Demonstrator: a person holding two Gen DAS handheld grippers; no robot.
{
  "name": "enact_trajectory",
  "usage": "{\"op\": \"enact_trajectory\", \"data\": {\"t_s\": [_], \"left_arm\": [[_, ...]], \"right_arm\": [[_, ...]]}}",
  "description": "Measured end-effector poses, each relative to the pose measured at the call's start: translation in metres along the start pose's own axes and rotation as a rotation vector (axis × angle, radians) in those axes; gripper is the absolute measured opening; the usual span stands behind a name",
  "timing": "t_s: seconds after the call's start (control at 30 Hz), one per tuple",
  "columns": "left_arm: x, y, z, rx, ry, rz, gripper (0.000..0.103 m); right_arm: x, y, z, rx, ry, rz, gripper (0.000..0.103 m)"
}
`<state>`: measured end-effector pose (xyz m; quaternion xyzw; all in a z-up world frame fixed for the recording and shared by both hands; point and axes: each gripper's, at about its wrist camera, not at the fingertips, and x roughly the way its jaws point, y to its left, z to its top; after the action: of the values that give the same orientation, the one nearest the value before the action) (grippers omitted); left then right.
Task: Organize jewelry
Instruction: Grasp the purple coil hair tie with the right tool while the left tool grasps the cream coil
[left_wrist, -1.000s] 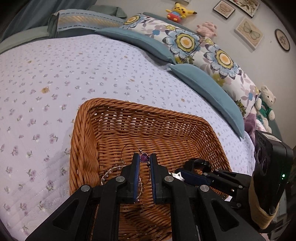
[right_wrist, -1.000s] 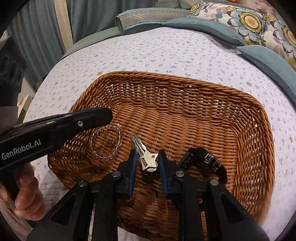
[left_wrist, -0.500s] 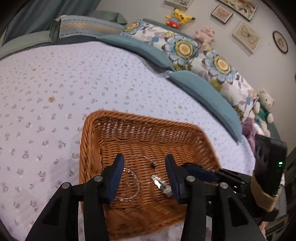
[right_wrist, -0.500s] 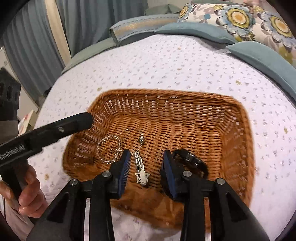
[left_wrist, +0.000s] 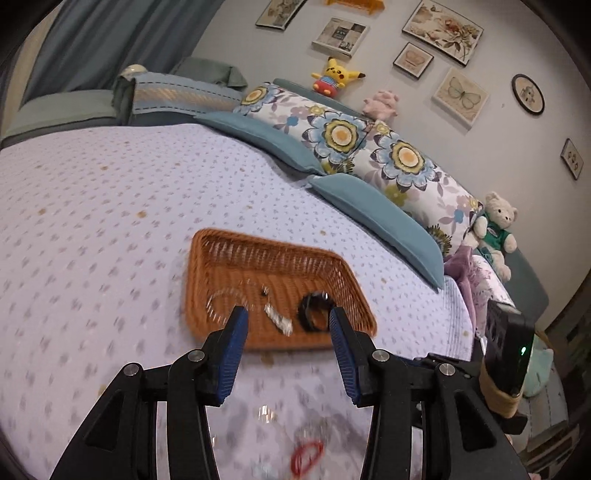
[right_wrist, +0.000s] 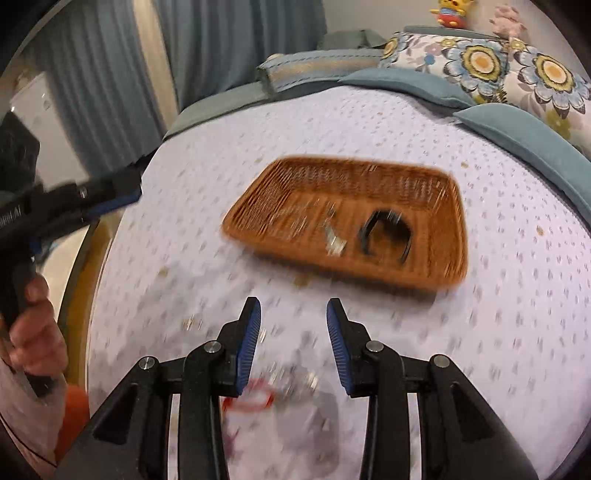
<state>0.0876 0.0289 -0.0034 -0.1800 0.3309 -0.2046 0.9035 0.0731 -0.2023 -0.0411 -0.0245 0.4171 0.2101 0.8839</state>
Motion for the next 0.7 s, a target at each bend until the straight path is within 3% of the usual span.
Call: {"op": "enact_trajectory", "data": {"t_s": [0.3,0.53,0.7], "left_arm": [[-0.053,0.005,-0.087,-0.053,0.066,0.052,0.047],[-0.045,0.022,-0.117,-0.109,0.115,0.116,0.047],[-0.039,0.026,-0.13,-0.11,0.148,0.121,0.047]], "right_arm": [[-0.011,0.022,-0.071,0.043,0.074,0.078,0.04],[-0.012,0.03,-0.096,0.024,0.07,0.074,0.039],[-0.005,0.029,-0.101,0.031,0.082,0.079,0.037]]}}
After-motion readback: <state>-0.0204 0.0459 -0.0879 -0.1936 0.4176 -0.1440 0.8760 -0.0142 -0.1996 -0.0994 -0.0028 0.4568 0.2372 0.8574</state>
